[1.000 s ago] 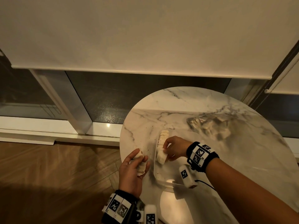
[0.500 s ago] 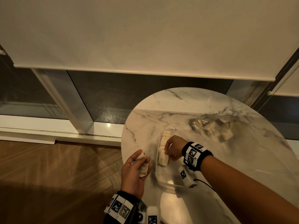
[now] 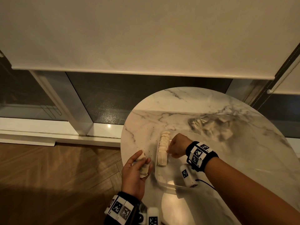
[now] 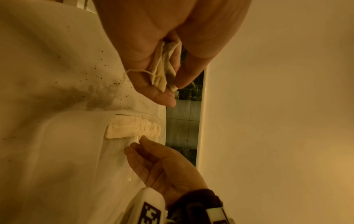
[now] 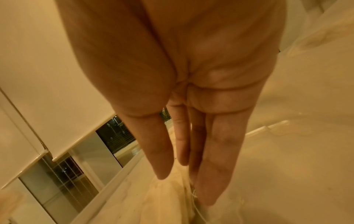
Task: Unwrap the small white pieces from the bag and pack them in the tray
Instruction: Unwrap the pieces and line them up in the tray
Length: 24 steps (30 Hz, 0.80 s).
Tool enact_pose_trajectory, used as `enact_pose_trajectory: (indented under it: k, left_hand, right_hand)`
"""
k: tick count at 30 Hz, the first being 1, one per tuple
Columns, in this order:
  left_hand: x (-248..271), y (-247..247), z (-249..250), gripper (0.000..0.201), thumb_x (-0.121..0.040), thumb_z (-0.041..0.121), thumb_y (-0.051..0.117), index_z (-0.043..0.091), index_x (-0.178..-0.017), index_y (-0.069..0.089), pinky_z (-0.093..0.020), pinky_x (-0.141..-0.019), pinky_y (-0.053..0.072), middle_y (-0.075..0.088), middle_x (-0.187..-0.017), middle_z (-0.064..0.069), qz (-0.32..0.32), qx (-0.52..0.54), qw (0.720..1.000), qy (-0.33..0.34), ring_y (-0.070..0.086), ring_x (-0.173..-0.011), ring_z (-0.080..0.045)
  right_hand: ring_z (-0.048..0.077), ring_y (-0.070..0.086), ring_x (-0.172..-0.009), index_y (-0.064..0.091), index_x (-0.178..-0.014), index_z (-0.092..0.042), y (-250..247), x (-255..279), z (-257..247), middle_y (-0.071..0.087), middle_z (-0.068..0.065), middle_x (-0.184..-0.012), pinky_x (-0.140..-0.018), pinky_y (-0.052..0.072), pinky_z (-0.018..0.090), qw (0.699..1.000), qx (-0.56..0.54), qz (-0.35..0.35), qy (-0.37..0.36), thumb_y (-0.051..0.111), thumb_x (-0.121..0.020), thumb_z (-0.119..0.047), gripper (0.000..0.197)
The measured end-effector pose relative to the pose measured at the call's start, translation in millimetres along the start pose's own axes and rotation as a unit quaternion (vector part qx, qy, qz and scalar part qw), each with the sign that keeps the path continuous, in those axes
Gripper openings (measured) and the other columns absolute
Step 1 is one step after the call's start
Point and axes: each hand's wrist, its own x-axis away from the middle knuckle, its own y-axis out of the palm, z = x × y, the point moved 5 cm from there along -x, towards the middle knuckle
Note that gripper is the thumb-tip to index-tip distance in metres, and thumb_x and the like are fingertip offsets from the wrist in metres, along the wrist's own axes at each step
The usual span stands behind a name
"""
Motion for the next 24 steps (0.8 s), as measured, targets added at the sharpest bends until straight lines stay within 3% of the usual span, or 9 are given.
enact_pose_trajectory:
  k: [5,8,11,15,20,24]
  left_hand:
    - [2.6,8.2,-0.9,0.024,-0.094,0.004,0.059,0.009,-0.114,0.07,-0.039,-0.074,0.058,0.071,-0.098,-0.014,-0.012,-0.004,1.0,0.005,0.072,-0.095,-0.03]
    - [5.9,12.5,-0.2,0.021,-0.097,0.01,0.056,0.01,-0.109,0.073,-0.044,-0.08,0.057,0.071,-0.093,-0.012,-0.024,-0.007,1.0,0.008,0.071,-0.096,-0.032]
    - [10.0,18.1,-0.3,0.022,-0.097,0.006,0.055,0.012,-0.109,0.073,-0.037,-0.068,0.058,0.07,-0.086,-0.009,-0.047,-0.038,0.998,0.017,0.07,-0.089,-0.029]
    - [16.1,29.2,-6.0,0.025,-0.098,0.006,0.054,0.013,-0.116,0.069,-0.029,-0.055,0.053,0.067,-0.083,-0.008,-0.078,-0.069,0.994,0.02,0.069,-0.076,-0.022]
    - [21.6,40.8,-14.7,0.036,-0.097,0.007,0.057,0.022,-0.129,0.06,-0.029,-0.051,0.048,0.07,-0.089,-0.014,-0.109,-0.112,0.987,0.032,0.066,-0.072,-0.02]
    - [27.7,46.5,-19.2,0.041,-0.095,0.006,0.062,0.028,-0.129,0.057,-0.03,-0.048,0.049,0.074,-0.093,-0.016,-0.12,-0.149,0.981,0.038,0.068,-0.074,-0.024]
  right_hand:
    - [0.028,0.075,-0.091,0.073,-0.101,-0.001,2.7,9.0,1.2,0.076,0.016,-0.095,-0.082,0.062,0.042,0.999,-0.002,-0.051,-0.009,0.076,-0.086,-0.022,0.025]
    - [0.023,0.073,-0.093,0.073,-0.102,-0.011,-10.4,20.9,-0.3,0.075,0.009,-0.099,-0.081,0.062,0.039,0.999,0.03,-0.025,-0.034,0.071,-0.089,-0.033,0.025]
    - [0.023,0.071,-0.094,0.073,-0.101,-0.015,-21.6,40.9,-4.7,0.074,0.007,-0.1,-0.078,0.06,0.036,0.996,-0.053,0.017,-0.072,0.067,-0.093,-0.035,0.023]
    - [0.021,0.072,-0.094,0.073,-0.102,-0.015,-14.1,83.8,-12.2,0.076,0.002,-0.099,-0.075,0.058,0.032,0.966,-0.23,-0.021,-0.115,0.064,-0.095,-0.036,0.024]
    - [0.016,0.073,-0.09,0.076,-0.1,-0.017,5.8,104.9,-7.2,0.077,-0.001,-0.095,-0.071,0.057,0.028,0.962,-0.233,-0.06,-0.132,0.064,-0.093,-0.047,0.033]
    - [0.011,0.069,-0.075,0.075,-0.096,-0.014,6.1,105.2,-3.0,0.075,0.001,-0.087,-0.065,0.054,0.027,0.947,-0.284,-0.022,-0.148,0.068,-0.092,-0.041,0.028]
